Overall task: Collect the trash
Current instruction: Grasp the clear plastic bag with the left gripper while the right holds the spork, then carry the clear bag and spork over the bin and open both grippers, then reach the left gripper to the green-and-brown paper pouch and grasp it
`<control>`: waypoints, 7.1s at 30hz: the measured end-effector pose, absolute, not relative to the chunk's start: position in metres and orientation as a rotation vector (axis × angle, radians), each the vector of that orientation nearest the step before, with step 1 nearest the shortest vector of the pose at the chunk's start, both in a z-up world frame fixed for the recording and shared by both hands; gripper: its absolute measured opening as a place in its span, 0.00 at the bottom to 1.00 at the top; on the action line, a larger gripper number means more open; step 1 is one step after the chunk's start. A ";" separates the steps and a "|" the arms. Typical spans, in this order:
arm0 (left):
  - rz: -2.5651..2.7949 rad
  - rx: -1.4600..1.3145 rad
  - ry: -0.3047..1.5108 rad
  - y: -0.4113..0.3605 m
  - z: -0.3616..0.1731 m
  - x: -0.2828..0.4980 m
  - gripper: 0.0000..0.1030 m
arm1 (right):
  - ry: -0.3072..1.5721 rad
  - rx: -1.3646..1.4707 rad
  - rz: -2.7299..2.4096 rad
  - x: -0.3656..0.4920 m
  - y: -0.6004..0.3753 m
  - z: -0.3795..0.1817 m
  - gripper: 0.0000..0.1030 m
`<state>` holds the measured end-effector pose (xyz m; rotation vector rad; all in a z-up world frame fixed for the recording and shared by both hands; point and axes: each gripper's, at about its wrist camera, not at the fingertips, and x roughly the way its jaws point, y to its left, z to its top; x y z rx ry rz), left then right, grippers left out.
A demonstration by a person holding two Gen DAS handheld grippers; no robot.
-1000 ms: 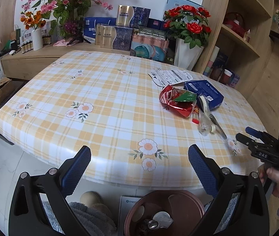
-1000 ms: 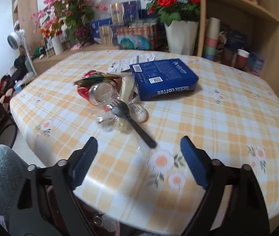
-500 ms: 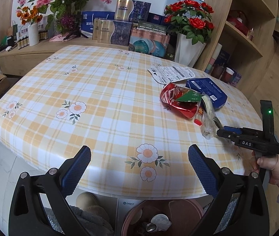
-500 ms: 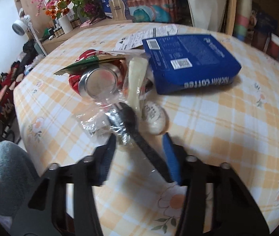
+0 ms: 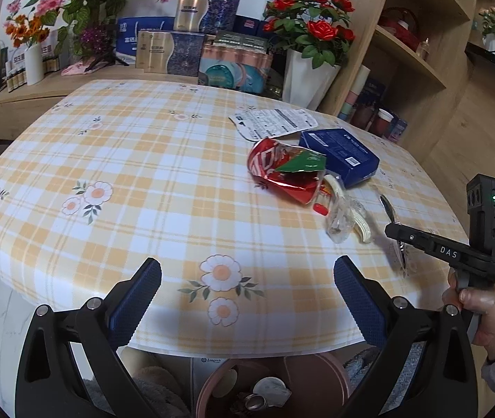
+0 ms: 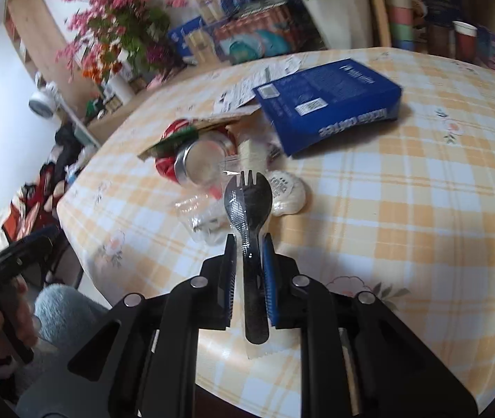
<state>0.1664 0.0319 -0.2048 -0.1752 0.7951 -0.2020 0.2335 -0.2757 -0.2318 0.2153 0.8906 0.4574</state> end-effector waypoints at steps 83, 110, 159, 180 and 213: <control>-0.620 -0.180 0.832 -0.003 -0.174 0.065 0.21 | 0.722 0.189 0.356 0.095 -0.257 -0.170 0.17; -0.346 -0.188 0.656 0.035 -0.141 0.056 0.94 | 0.705 0.150 0.393 0.077 -0.249 -0.165 0.17; -0.122 -0.185 0.624 0.073 -0.148 0.051 0.94 | 0.741 0.051 0.261 0.080 -0.229 -0.180 0.95; -0.373 -0.124 0.730 0.023 -0.153 0.131 0.77 | 0.670 0.155 0.190 0.118 -0.277 -0.192 0.95; -0.478 -0.294 1.051 -0.045 -0.230 0.356 0.29 | 0.823 0.222 0.188 0.190 -0.310 -0.240 0.95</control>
